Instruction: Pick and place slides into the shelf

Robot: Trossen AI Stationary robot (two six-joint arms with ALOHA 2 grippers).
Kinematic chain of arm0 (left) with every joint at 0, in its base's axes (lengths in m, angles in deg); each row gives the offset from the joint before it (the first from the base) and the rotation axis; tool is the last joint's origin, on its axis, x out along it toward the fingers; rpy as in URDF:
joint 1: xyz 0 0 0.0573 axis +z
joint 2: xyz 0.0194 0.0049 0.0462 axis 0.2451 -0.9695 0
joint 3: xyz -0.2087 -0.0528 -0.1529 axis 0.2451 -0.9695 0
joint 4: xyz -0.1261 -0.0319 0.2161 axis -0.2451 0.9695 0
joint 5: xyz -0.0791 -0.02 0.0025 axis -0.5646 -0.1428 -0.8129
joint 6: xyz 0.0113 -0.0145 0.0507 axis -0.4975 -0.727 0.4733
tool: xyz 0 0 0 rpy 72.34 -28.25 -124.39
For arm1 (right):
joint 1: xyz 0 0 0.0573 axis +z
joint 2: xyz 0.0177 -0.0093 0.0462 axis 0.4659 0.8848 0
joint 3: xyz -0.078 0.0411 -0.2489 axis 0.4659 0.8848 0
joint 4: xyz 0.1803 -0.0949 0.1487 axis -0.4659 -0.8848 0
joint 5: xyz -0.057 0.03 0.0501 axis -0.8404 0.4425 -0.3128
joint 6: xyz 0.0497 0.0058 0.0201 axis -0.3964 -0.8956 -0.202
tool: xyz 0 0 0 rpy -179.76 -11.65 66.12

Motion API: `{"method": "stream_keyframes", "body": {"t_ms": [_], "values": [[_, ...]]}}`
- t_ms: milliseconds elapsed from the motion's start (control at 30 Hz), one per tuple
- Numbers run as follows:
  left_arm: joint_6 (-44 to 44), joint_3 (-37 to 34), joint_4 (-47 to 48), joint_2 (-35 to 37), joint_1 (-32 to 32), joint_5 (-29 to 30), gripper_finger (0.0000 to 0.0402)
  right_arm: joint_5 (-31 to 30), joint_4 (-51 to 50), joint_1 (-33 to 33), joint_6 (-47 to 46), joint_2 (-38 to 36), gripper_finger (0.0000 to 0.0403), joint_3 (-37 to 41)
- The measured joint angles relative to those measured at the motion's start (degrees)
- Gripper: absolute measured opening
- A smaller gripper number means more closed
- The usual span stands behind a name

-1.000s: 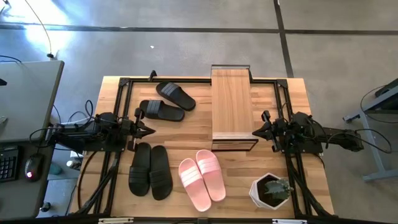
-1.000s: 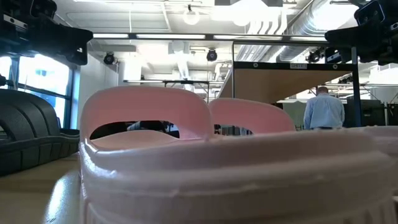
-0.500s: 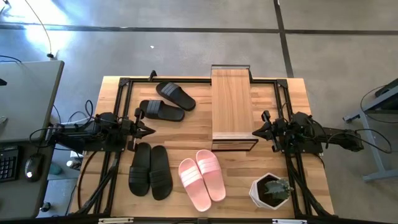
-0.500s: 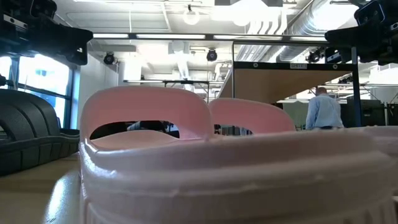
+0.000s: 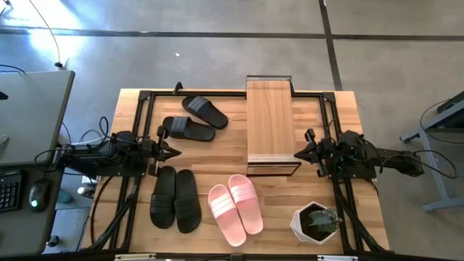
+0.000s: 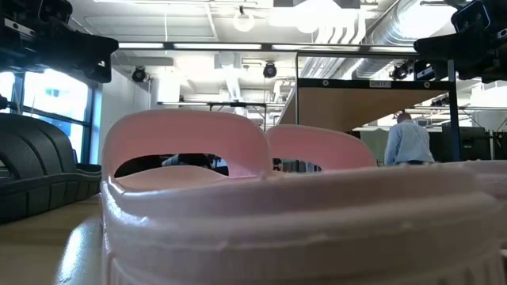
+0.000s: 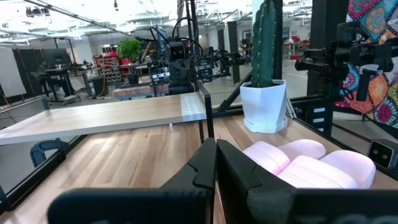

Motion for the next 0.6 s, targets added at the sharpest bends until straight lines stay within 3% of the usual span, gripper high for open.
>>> {"method": "stream_keyframes", "body": {"t_ms": [600], "values": [[0.0,-0.02,-0.9,-0.01,-0.02,-0.02,0.0003,-0.02,0.02,-0.02,3.33,0.01,0.0,0.0]]}}
